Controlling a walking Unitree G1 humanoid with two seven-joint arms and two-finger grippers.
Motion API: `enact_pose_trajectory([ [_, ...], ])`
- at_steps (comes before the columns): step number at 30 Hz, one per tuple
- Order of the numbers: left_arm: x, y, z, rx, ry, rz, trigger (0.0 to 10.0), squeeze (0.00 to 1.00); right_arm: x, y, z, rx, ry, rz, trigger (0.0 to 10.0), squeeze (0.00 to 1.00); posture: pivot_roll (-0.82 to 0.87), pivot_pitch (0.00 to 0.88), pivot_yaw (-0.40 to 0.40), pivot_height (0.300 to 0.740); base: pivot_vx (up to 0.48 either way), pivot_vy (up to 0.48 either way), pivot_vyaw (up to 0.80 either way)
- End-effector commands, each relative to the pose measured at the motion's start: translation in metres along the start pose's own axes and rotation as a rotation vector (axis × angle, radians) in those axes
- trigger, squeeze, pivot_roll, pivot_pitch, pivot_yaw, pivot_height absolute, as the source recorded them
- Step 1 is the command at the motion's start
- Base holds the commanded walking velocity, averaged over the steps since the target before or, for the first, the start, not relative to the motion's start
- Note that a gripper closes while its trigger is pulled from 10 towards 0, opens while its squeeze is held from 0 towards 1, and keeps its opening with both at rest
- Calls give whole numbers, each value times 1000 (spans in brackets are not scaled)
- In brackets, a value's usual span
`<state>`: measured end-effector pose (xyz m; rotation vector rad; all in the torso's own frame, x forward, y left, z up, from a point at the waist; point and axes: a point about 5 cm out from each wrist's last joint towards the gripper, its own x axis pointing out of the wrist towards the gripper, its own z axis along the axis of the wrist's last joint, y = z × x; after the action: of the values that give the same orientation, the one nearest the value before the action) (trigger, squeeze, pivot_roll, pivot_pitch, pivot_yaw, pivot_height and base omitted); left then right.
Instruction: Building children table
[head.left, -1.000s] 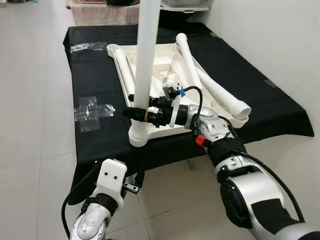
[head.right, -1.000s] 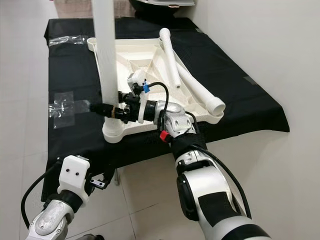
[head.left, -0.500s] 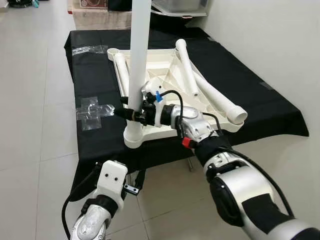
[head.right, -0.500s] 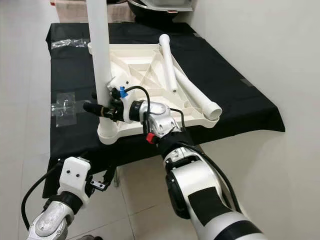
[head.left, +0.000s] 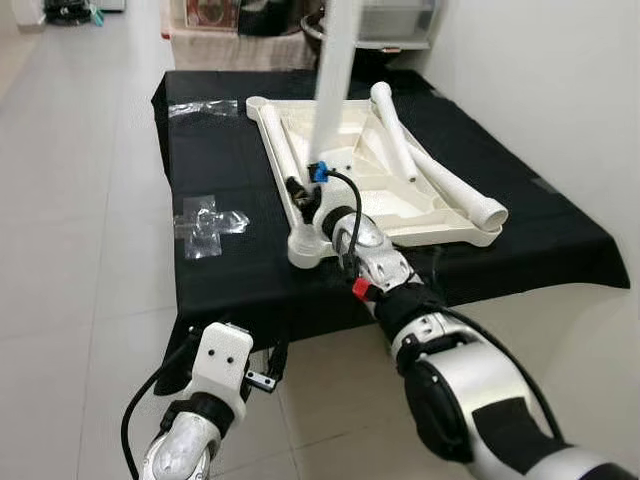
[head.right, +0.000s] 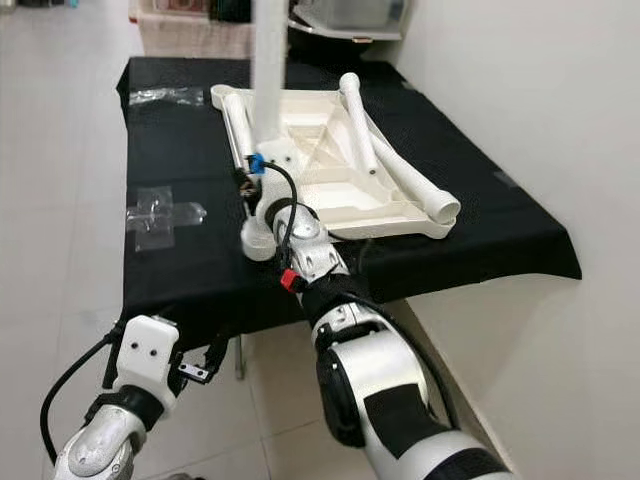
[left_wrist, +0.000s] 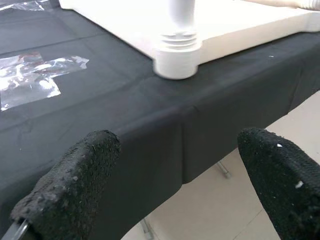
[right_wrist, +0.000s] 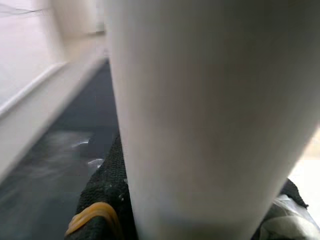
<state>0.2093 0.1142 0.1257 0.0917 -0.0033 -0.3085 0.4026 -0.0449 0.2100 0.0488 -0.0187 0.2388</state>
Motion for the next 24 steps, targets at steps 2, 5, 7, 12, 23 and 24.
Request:
enact_pose_trajectory([
  [2, 0, -3, -3, -2, 14, -14, 10000, 0, -7, -6, -6, 35, 4, -252, 0, 0, 141, 121, -149, 740, 0, 0, 0],
  [5, 0, -2, -3, -2, 14, -12, 10000, 0, -12, 3, -8, 76, -10, -345, 0, 0, 144, 120, -150, 740, 0, 0, 0],
  [7, 0, -2, -3, -1, 15, -12, 10000, 0, -13, 9, -6, 94, -18, -361, 0, 0, 146, 122, -152, 740, 0, 0, 0],
  [12, 1, -2, -3, -2, 16, -11, 10000, 0, -12, 31, -3, 180, -26, -267, 10000, 82, 143, 123, -150, 740, 0, 0, 0],
  [23, 2, -3, -3, -9, 16, -12, 10000, 0, -15, 23, 0, 301, -85, 239, 10000, 0, 139, 126, -155, 740, 0, 0, 0],
  [24, 3, -3, -3, -8, 16, -12, 10000, 0, -19, 23, -4, 319, -79, 389, 10000, 0, 139, 126, -155, 740, 0, 0, 0],
])
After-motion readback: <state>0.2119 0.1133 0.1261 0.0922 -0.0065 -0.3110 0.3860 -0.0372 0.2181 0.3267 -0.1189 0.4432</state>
